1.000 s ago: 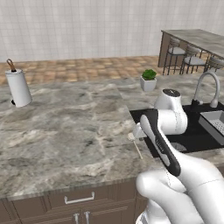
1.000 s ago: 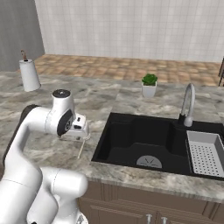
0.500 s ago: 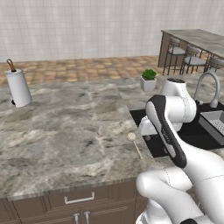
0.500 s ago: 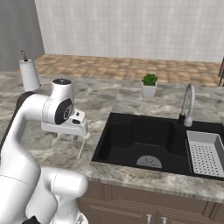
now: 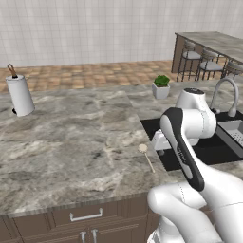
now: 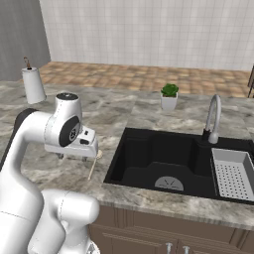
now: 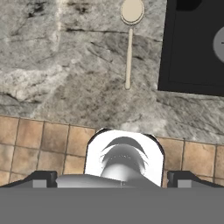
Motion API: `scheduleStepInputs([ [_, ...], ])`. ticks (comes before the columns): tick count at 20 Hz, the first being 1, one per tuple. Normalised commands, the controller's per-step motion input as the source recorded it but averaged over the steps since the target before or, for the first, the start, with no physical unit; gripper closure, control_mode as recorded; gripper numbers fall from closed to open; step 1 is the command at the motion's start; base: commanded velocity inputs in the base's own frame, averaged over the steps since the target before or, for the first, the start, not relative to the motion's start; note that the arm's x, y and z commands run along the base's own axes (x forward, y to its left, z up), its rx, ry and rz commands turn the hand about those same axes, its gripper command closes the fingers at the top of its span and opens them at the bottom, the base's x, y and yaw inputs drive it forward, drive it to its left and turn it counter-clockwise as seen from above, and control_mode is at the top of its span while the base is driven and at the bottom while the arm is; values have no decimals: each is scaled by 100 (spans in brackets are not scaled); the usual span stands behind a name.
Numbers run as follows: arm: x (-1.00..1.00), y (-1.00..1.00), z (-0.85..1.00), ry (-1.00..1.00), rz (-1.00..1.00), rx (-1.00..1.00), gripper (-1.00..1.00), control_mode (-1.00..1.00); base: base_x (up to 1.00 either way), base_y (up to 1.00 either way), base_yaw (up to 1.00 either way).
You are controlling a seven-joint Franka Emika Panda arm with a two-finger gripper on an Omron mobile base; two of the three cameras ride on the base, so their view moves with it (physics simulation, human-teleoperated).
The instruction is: Open the cabinet. Pick the dish brush and place it next to the sink. Then close the cabinet.
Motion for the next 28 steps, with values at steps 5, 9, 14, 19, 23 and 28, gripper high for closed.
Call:
scheduleStepInputs([
  [5,0,0,0,0,0,0,-100,-100,0,0,0],
  [9,0,0,0,0,0,0,-100,100,-14,0,-4],
  [14,0,0,0,0,0,0,-100,100,-50,0,-75],
  [19,0,0,0,0,0,0,-100,100,-32,-5,-84],
  [23,0,0,0,0,0,0,-100,100,-9,-67,-46],
  [28,0,0,0,0,0,0,-100,100,-19,-86,-56],
])
